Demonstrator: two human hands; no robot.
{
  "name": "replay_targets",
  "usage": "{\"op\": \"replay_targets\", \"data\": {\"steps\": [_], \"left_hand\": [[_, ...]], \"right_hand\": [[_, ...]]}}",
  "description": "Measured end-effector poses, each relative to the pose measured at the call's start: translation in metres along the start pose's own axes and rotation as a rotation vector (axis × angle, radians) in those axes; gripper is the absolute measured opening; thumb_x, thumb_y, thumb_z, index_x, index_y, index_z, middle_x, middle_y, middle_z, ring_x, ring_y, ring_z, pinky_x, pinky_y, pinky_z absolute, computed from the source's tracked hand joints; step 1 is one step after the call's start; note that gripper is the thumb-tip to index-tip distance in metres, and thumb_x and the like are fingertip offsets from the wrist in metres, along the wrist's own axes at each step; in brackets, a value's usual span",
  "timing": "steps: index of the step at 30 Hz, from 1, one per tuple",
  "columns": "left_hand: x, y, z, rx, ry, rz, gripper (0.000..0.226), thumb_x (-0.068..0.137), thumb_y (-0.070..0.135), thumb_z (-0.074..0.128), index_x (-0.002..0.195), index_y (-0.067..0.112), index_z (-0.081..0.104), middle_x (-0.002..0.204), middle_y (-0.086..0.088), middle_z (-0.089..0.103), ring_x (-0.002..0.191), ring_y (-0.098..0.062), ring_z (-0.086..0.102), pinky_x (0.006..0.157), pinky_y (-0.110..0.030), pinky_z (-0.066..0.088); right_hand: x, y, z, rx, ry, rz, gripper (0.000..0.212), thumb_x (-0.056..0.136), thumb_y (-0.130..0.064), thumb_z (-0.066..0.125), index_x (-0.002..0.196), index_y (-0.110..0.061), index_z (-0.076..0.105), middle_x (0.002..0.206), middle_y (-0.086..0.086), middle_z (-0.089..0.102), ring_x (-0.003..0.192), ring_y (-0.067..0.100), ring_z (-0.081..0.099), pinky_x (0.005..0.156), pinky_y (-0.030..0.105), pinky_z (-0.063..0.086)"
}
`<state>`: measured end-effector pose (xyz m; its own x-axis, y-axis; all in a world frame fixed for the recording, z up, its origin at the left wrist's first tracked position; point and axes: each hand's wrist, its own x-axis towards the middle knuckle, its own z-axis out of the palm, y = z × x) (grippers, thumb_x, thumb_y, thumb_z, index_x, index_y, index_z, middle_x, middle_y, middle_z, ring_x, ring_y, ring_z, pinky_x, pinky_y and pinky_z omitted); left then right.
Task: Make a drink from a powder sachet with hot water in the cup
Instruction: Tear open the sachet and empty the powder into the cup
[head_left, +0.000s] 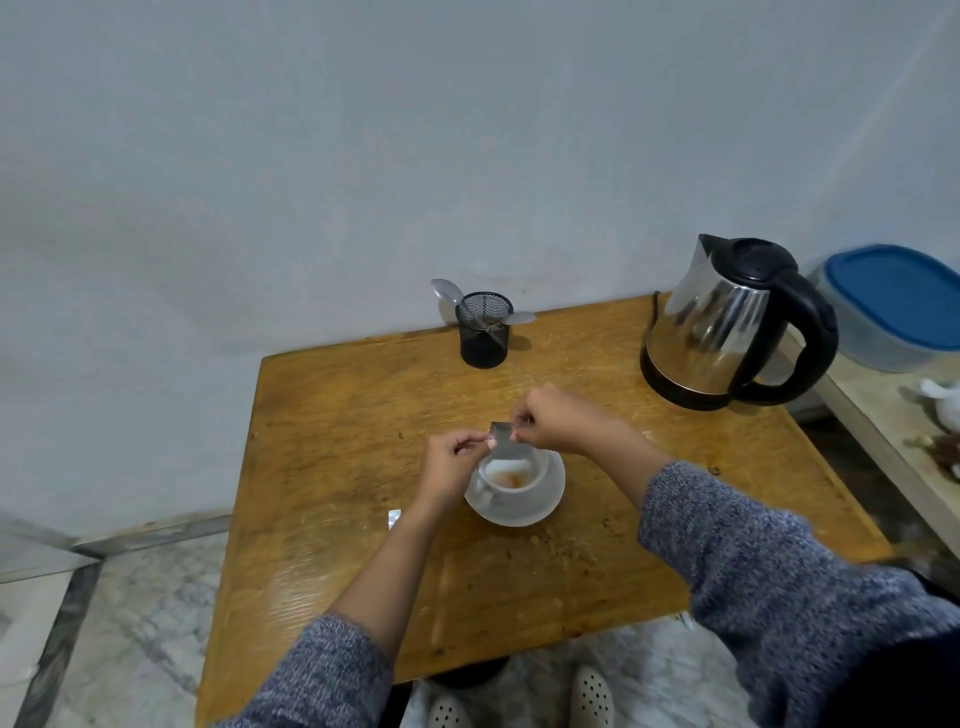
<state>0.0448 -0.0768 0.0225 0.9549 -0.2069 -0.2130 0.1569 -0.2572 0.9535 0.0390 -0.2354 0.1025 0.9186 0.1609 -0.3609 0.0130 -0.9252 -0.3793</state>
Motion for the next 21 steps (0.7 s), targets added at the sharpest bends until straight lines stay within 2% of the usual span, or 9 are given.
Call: {"op": "replay_targets", "data": {"steps": [1,3,6,10,14,17,18,21], "left_hand": [[0.000,0.000,0.000,0.021,-0.005,-0.003,0.014,0.079,0.010,0.069,0.092,0.004,0.072,0.078,-0.001,0.069,0.072,-0.007,0.063,0.067,-0.016,0.049],[-0.001,0.000,0.002,0.057,-0.011,-0.004,0.013,0.080,0.010,0.068,0.091,0.004,0.072,0.074,0.002,0.067,0.067,-0.004,0.059,0.062,-0.011,0.046],[-0.002,0.000,0.003,0.068,0.003,-0.005,0.014,0.081,0.008,0.066,0.092,0.001,0.070,0.070,0.004,0.062,0.064,-0.003,0.056,0.058,-0.006,0.045],[-0.003,0.003,0.004,0.098,0.012,0.010,0.015,0.080,0.011,0.068,0.093,0.003,0.071,0.078,-0.006,0.068,0.071,-0.011,0.060,0.068,-0.019,0.049],[-0.009,0.006,0.004,0.134,0.028,0.030,0.015,0.081,0.010,0.067,0.093,0.004,0.072,0.080,-0.006,0.068,0.069,-0.008,0.059,0.066,-0.017,0.047],[-0.011,0.009,0.004,0.146,0.031,0.045,0.015,0.080,0.008,0.067,0.094,0.003,0.072,0.082,-0.005,0.068,0.073,-0.008,0.060,0.069,-0.019,0.048],[-0.011,0.010,0.004,0.150,0.035,0.046,0.016,0.080,0.008,0.067,0.094,0.003,0.072,0.085,-0.005,0.068,0.076,-0.010,0.061,0.072,-0.021,0.049],[-0.012,0.010,0.002,0.133,0.069,0.037,0.016,0.079,0.007,0.067,0.094,0.003,0.072,0.092,-0.010,0.072,0.084,-0.018,0.065,0.080,-0.031,0.052]], "right_hand": [[0.001,0.000,0.002,0.007,-0.009,0.006,0.019,0.088,-0.017,0.059,0.069,-0.016,0.059,0.071,0.009,0.058,0.057,0.011,0.043,0.053,0.019,0.028],[0.004,-0.001,0.005,0.024,-0.020,0.016,0.027,0.086,-0.011,0.057,0.061,-0.017,0.050,0.069,0.010,0.056,0.063,0.018,0.048,0.057,0.028,0.037],[0.004,-0.002,0.006,0.001,-0.019,0.017,0.035,0.086,-0.010,0.055,0.055,-0.019,0.041,0.063,0.002,0.046,0.063,0.021,0.044,0.056,0.031,0.035],[0.003,-0.006,0.008,-0.128,-0.025,0.036,0.038,0.084,-0.012,0.060,0.053,-0.023,0.039,0.063,-0.002,0.046,0.065,0.021,0.049,0.057,0.031,0.038],[0.007,-0.007,0.007,-0.200,0.008,0.061,0.033,0.085,-0.018,0.064,0.057,-0.020,0.046,0.078,0.004,0.055,0.075,0.023,0.054,0.064,0.033,0.042],[0.007,-0.011,0.006,-0.238,-0.020,0.042,0.011,0.086,-0.022,0.064,0.079,-0.013,0.063,0.084,0.006,0.059,0.077,0.022,0.053,0.067,0.032,0.043],[0.007,-0.011,0.006,-0.252,-0.030,0.034,0.011,0.087,-0.022,0.062,0.085,-0.011,0.065,0.084,0.006,0.059,0.078,0.022,0.052,0.068,0.032,0.043],[0.005,-0.010,0.008,-0.242,-0.043,0.022,0.022,0.090,-0.018,0.057,0.068,-0.016,0.055,0.071,0.000,0.050,0.077,0.022,0.049,0.067,0.032,0.040]]}}
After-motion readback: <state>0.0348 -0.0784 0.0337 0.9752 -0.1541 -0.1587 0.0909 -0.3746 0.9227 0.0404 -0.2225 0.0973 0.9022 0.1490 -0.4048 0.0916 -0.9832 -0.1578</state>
